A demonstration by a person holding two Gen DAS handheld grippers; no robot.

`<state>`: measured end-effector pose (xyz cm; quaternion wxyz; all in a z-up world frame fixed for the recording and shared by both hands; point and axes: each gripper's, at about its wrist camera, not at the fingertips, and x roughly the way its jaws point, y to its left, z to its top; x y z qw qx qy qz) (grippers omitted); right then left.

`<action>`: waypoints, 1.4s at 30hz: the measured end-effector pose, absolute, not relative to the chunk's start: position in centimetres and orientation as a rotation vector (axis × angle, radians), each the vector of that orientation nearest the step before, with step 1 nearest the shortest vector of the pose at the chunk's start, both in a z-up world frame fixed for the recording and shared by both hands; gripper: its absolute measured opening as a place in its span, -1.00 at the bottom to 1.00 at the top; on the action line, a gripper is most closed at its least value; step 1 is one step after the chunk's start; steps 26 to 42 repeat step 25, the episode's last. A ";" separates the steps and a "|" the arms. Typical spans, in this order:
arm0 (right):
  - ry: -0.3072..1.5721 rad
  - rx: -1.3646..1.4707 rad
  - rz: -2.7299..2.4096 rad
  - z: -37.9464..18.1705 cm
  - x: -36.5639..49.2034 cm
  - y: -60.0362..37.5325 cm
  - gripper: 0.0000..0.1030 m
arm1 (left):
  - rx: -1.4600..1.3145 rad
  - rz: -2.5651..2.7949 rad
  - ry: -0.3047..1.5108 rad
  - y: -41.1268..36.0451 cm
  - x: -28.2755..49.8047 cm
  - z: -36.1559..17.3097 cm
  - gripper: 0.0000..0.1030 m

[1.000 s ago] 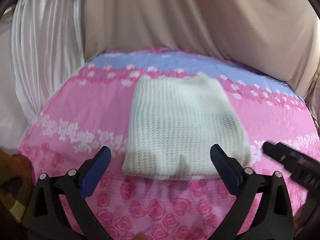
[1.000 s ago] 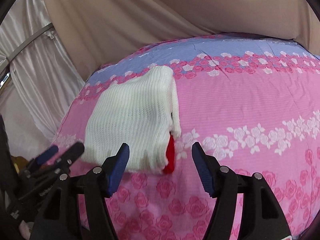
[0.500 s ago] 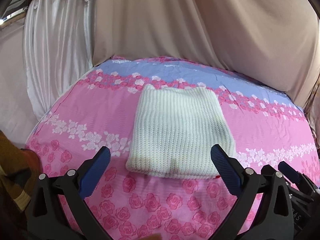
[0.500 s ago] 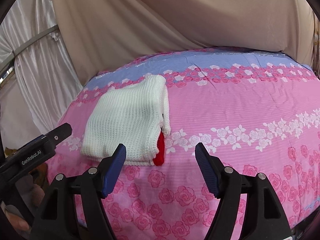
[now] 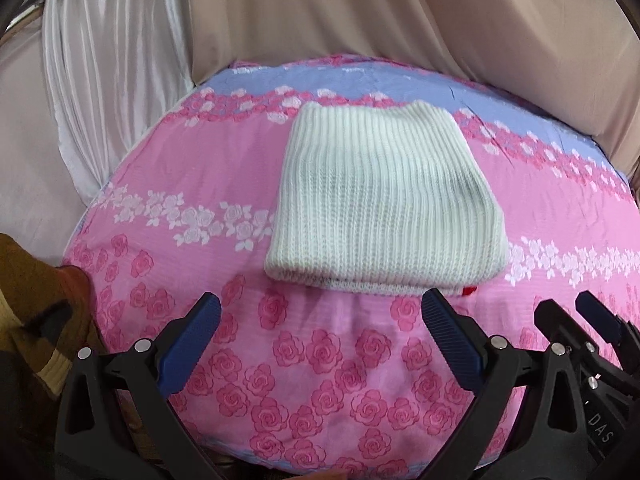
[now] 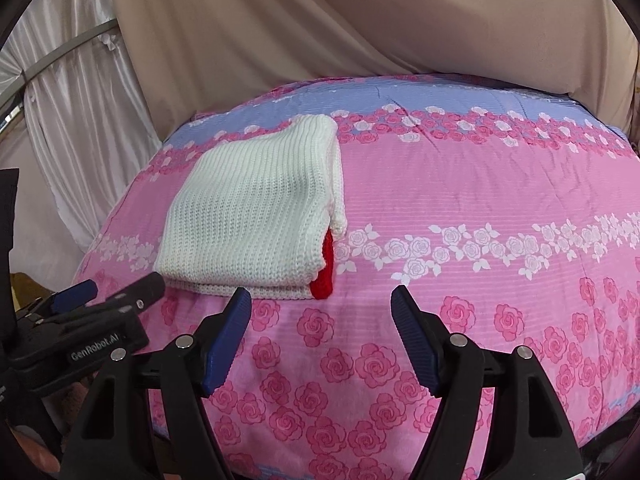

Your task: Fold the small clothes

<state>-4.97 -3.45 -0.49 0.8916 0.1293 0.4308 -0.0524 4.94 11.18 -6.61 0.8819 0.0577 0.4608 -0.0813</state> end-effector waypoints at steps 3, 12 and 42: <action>0.901 0.254 -0.106 -0.7 -4.9 -3.1 0.37 | 0.135 -0.170 0.975 10.9 4.7 -7.0 0.91; 0.907 0.248 -0.102 -0.9 -4.9 -2.6 0.37 | 0.155 -0.159 1.020 10.6 4.9 -8.1 0.90; 0.919 0.253 -0.099 -1.3 -4.8 -2.9 0.38 | 0.186 -0.148 1.020 10.2 4.8 -8.4 0.84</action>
